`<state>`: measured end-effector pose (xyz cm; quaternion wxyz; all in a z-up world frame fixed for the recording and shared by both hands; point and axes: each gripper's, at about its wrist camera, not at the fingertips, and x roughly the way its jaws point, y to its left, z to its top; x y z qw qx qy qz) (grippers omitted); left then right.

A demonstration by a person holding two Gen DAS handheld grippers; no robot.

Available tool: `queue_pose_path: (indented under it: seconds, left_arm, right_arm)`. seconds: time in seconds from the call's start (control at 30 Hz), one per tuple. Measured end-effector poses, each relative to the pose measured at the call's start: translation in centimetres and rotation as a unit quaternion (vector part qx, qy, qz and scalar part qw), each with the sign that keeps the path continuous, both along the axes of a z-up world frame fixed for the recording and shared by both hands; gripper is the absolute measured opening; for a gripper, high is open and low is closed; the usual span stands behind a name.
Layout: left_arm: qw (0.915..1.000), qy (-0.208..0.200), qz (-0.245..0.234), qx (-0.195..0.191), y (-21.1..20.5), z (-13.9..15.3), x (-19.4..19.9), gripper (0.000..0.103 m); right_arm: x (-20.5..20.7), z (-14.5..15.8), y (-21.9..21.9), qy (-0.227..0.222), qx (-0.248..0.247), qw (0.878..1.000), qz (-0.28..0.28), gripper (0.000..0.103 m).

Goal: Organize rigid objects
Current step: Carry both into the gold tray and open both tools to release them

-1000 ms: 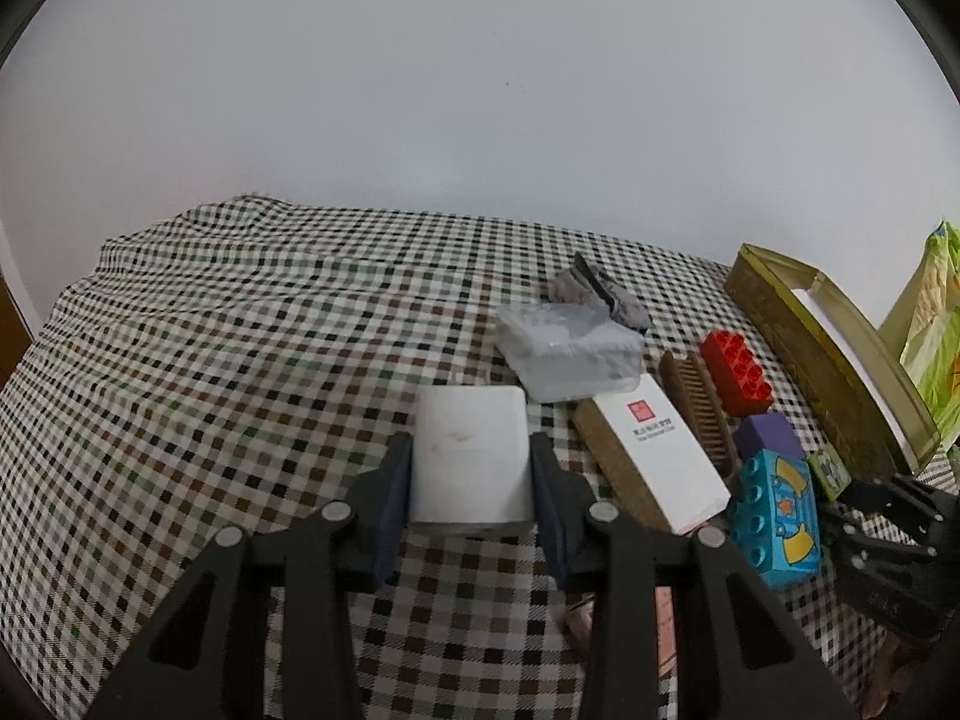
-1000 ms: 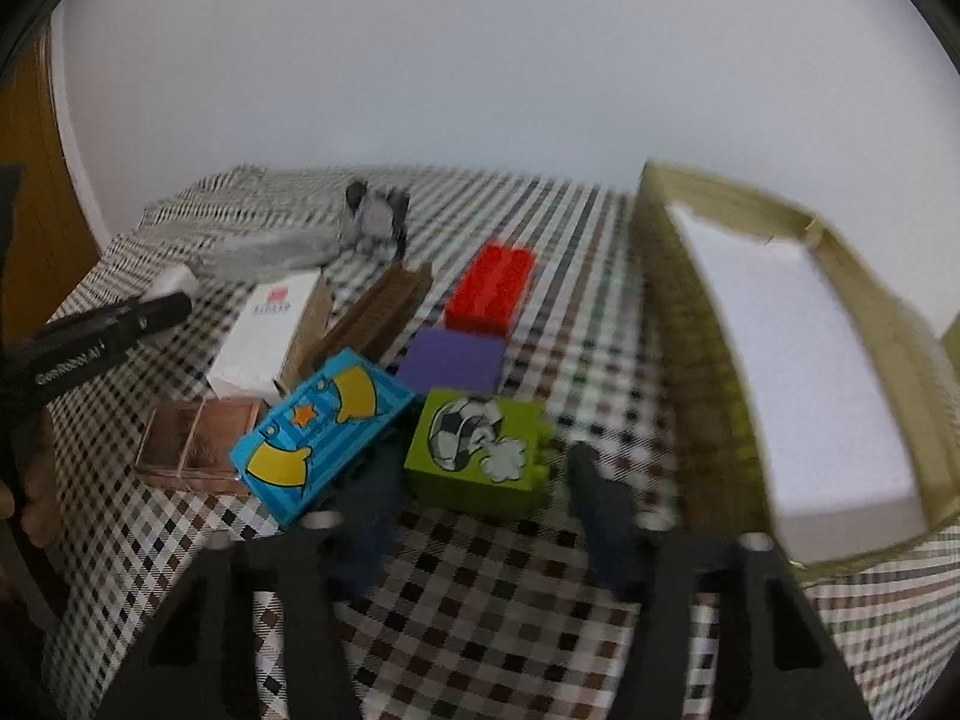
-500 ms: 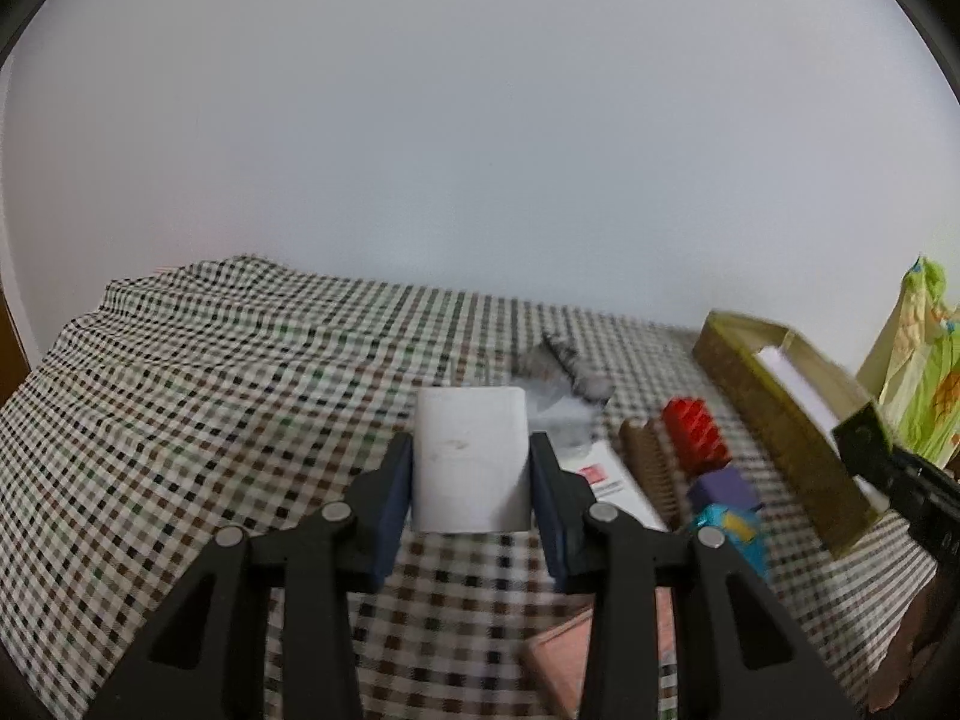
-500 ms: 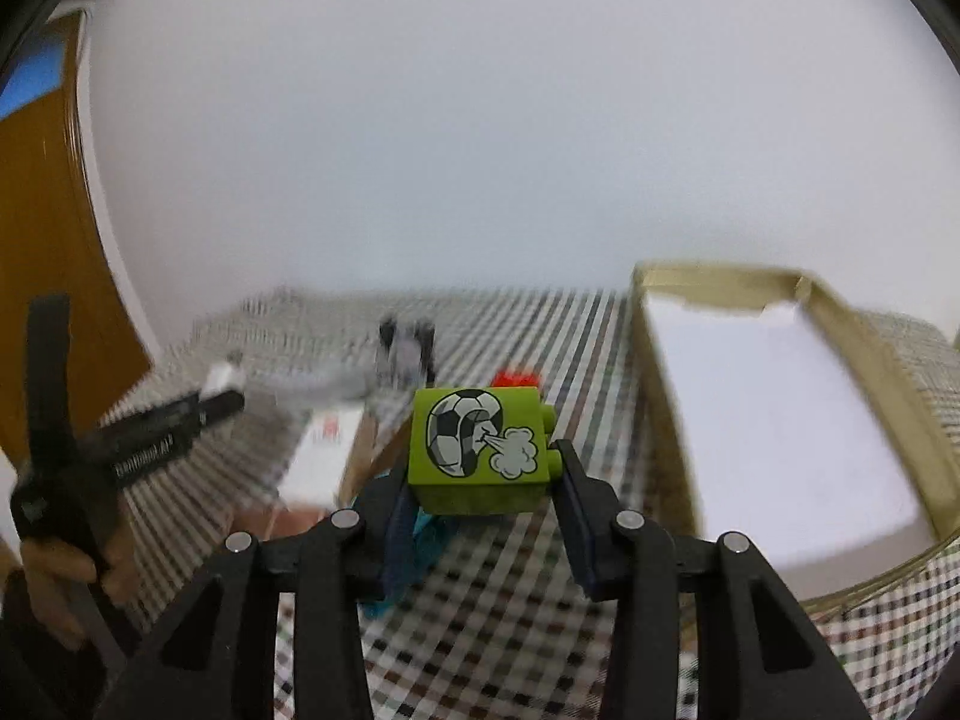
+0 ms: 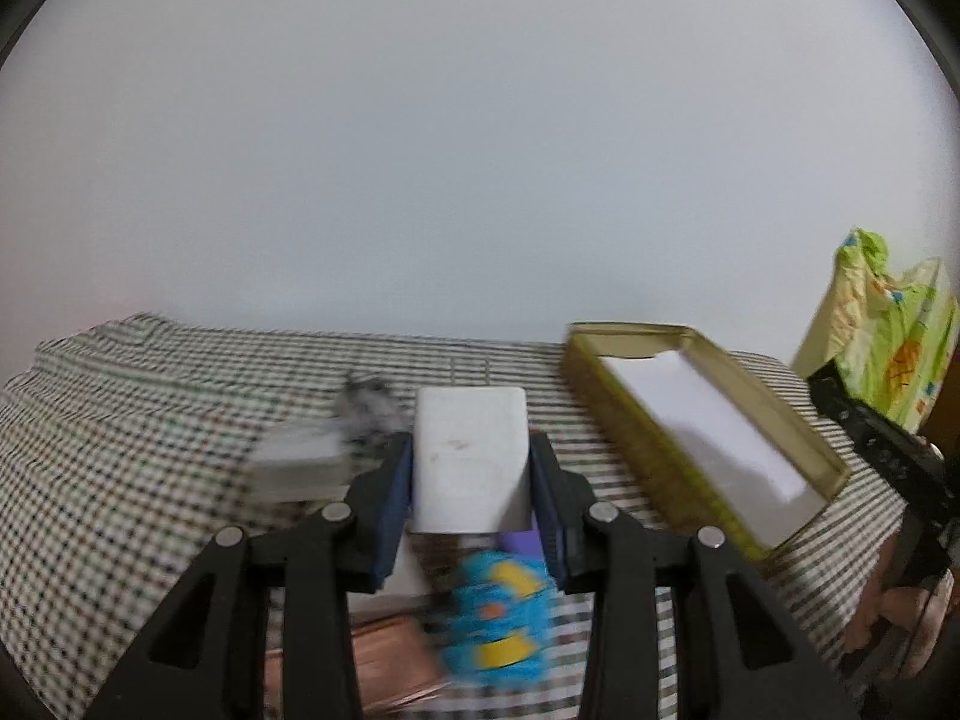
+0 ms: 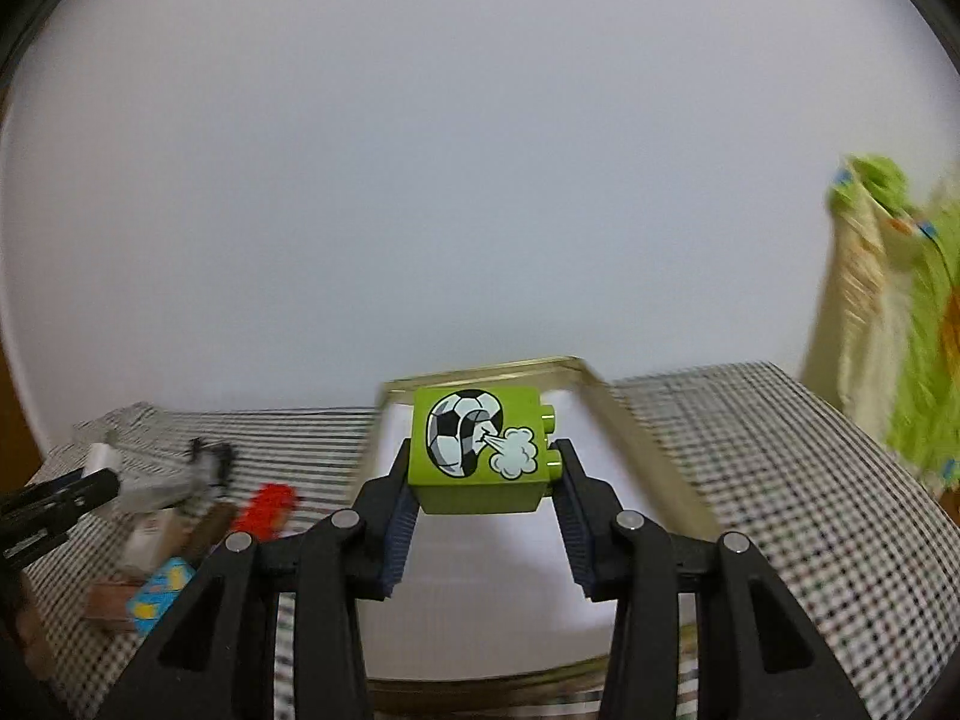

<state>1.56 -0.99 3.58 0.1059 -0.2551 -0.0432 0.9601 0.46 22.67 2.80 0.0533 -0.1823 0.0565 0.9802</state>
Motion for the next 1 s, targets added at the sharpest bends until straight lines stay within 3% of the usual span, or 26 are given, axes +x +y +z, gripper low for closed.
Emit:
queue_pose_path:
  seconds: [0.33, 0.57, 1.0]
  left_arm:
    - [0.9961, -0.007, -0.088, 0.005, 10.0, 0.9, -1.4, 0.037]
    - [0.9926, -0.030, -0.117, -0.017, 16.3, 0.2, -2.3, 0.037]
    - [0.9895, -0.063, -0.117, -0.057, 18.9, -2.4, -2.9, 0.037]
  right_arm:
    - [-1.5, -1.0, 3.5, -0.046, 0.041, 0.998, -0.027, 0.045]
    - [-1.3, -1.6, 5.9, -0.068, 0.024, 0.997, -0.039, 0.045]
    - [-2.1, -2.5, 6.4, -0.102, -0.009, 0.994, -0.029, 0.045]
